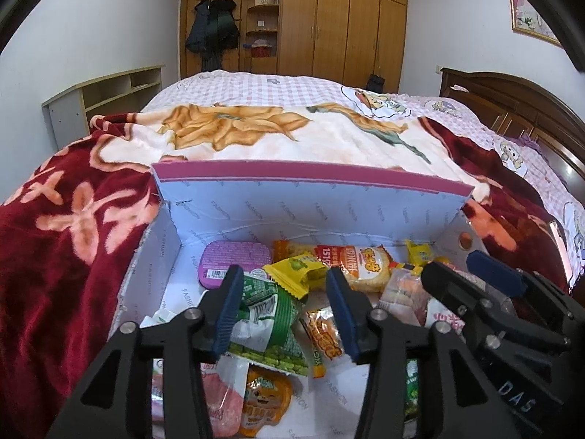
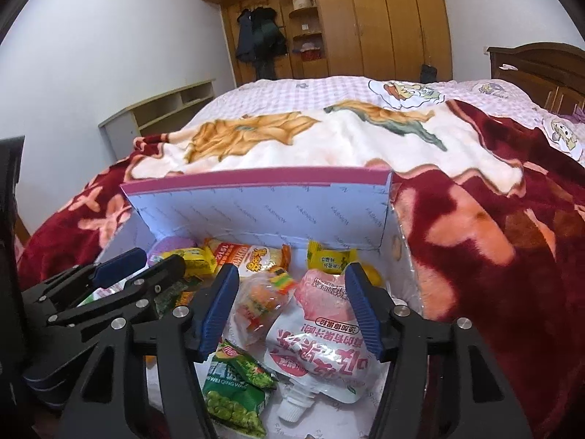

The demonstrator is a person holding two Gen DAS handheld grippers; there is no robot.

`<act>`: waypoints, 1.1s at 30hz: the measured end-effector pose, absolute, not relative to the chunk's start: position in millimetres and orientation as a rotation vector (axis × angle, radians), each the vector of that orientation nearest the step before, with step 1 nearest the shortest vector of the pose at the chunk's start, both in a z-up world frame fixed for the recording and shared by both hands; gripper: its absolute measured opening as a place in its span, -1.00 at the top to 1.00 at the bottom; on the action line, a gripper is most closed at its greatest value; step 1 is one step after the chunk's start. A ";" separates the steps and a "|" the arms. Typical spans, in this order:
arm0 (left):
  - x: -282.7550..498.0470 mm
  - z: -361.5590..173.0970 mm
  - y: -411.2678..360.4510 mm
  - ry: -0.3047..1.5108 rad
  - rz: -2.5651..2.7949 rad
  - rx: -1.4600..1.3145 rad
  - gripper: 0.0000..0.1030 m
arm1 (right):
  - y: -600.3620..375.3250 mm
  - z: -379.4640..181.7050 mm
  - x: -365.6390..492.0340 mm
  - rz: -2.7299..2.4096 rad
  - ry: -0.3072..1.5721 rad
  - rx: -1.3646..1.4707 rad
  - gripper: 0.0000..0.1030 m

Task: Organize snacks
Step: 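Open left tool to drop yellow packet while right tool releases rainbow packet, then withdraw both tools from the box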

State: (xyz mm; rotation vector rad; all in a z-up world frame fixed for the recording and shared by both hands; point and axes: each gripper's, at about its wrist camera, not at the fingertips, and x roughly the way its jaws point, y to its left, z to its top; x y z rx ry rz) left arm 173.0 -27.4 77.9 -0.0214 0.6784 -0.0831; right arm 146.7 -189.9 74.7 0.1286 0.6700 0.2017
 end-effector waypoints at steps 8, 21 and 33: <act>150.2 91.5 -26.7 0.650 -0.067 -0.006 -0.17 | -191.1 87.3 126.7 0.222 0.650 0.145 -0.20; 109.7 102.5 -15.2 0.638 -0.047 -0.041 -0.21 | -187.7 97.2 80.8 0.244 0.617 0.169 -0.20; 95.5 85.0 -12.9 0.677 -0.040 -0.058 -0.22 | -179.7 82.3 61.5 0.245 0.620 0.161 -0.20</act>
